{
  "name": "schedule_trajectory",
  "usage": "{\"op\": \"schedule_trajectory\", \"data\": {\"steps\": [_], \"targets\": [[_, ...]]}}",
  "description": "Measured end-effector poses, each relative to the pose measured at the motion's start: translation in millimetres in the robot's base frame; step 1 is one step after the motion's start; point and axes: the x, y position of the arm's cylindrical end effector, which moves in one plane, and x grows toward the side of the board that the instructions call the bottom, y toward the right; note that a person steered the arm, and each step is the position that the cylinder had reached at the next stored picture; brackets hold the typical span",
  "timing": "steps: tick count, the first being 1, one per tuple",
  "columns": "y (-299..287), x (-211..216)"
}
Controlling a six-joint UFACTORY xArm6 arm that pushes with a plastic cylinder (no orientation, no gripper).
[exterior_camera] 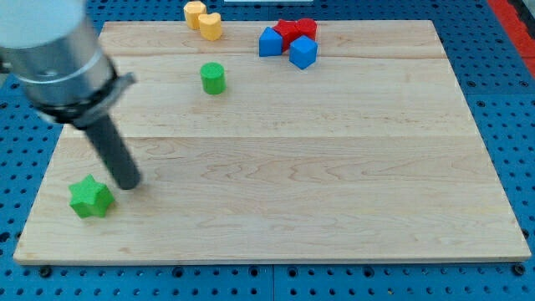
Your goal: Move the green circle into the green star
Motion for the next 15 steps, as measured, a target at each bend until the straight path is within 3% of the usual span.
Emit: {"op": "schedule_trajectory", "data": {"steps": [2,6,8,10,11,13,14,15], "targets": [[110,-30],[126,-40],[158,-89],[125,-147],[108,-148],[114,-207],[27,-232],[7,-206]]}}
